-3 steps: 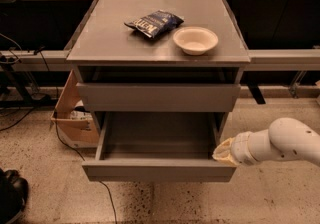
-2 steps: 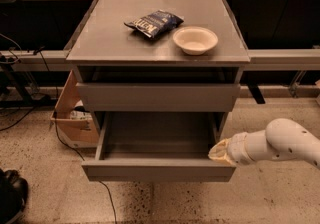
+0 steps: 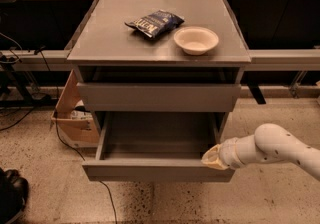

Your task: Close middle drawer

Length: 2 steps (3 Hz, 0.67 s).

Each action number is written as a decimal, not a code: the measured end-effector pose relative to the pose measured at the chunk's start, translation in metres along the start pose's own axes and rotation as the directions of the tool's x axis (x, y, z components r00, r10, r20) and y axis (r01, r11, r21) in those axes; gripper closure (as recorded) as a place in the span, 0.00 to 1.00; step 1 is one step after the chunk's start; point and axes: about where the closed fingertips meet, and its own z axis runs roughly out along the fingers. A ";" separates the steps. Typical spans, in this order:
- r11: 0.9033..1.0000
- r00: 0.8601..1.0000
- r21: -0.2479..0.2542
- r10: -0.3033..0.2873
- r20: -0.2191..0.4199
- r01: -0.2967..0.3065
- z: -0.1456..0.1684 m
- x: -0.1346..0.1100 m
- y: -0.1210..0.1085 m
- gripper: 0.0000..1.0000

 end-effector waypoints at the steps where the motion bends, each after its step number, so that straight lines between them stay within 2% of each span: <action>1: 0.999 1.000 -0.038 0.016 0.001 -0.016 0.019 0.010 0.010 1.00; 2: 0.996 1.000 -0.078 0.030 -0.001 -0.030 0.040 0.020 0.019 1.00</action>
Offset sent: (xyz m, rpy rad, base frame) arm -0.0168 0.0201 -0.0694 0.0316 0.1182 0.0401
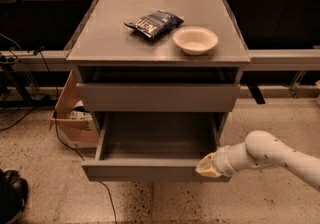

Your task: Close middle drawer

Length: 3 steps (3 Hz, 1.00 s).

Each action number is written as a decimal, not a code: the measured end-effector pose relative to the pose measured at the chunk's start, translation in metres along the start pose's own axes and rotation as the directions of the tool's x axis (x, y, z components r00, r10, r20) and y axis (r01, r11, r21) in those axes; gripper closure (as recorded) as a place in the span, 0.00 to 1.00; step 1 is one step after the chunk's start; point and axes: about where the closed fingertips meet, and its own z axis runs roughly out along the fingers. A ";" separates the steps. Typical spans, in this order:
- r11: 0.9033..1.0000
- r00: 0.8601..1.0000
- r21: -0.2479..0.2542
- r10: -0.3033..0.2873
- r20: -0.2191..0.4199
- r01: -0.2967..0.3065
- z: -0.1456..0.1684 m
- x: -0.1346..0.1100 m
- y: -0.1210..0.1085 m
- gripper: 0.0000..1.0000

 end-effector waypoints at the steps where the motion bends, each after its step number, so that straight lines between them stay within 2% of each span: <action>1: 1.000 1.000 -0.017 -0.009 0.006 0.009 0.022 0.004 0.004 1.00; 3: 0.998 0.999 0.045 -0.040 0.019 0.039 0.046 0.001 -0.008 1.00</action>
Offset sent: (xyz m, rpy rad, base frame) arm 0.0094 0.0190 -0.0358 -0.0031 -0.0735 -0.0096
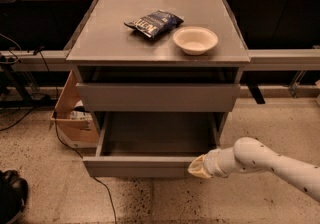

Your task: Close middle drawer

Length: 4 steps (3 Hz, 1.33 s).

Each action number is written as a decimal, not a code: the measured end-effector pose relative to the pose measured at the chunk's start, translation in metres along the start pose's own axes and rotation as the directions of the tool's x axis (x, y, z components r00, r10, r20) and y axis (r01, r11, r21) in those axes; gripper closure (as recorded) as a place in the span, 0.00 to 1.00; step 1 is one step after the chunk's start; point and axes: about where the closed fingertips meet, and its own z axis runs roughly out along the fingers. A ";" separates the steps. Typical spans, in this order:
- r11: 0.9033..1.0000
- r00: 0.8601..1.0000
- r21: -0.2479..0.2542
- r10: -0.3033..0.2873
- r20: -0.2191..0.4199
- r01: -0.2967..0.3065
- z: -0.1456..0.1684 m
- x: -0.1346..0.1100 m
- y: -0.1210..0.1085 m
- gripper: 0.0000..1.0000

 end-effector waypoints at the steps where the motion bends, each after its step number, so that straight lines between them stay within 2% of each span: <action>1: 0.999 0.999 0.034 -0.038 0.009 0.038 0.006 -0.018 -0.019 1.00; 2: 0.993 0.996 0.088 -0.080 0.040 0.076 0.005 -0.047 -0.049 1.00; 3: 0.993 0.996 0.083 -0.087 0.035 0.084 0.013 -0.043 -0.048 1.00; 4: 0.990 0.993 0.079 -0.118 0.023 0.116 0.026 -0.043 -0.053 1.00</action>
Offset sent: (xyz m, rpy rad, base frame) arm 0.0908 0.0328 0.0537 0.0213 -0.2026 -0.0025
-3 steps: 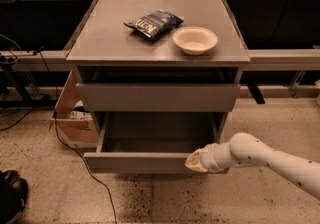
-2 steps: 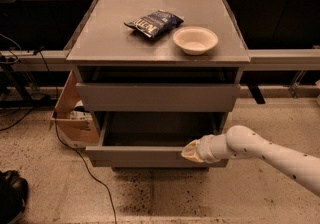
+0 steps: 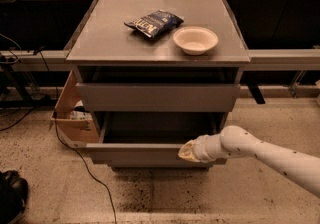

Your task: Close middle drawer

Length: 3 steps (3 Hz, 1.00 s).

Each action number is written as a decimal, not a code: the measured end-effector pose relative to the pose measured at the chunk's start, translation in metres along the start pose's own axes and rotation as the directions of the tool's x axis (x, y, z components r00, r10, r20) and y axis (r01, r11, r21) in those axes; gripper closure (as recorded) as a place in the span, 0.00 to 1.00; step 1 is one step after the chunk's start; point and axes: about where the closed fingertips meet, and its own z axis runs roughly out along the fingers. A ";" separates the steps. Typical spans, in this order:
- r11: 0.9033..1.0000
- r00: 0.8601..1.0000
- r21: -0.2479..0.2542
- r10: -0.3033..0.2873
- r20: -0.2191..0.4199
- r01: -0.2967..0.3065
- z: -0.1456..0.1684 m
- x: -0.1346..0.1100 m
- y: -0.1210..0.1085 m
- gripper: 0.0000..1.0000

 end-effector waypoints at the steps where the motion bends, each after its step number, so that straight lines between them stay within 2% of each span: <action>1: 0.999 0.999 0.002 -0.039 0.001 0.039 0.016 -0.002 -0.009 1.00; 3: 0.993 0.994 -0.023 -0.112 0.021 0.112 0.060 -0.011 -0.030 1.00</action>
Offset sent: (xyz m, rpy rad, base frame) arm 0.0564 0.0369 -0.0286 -0.0239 -0.0737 0.1054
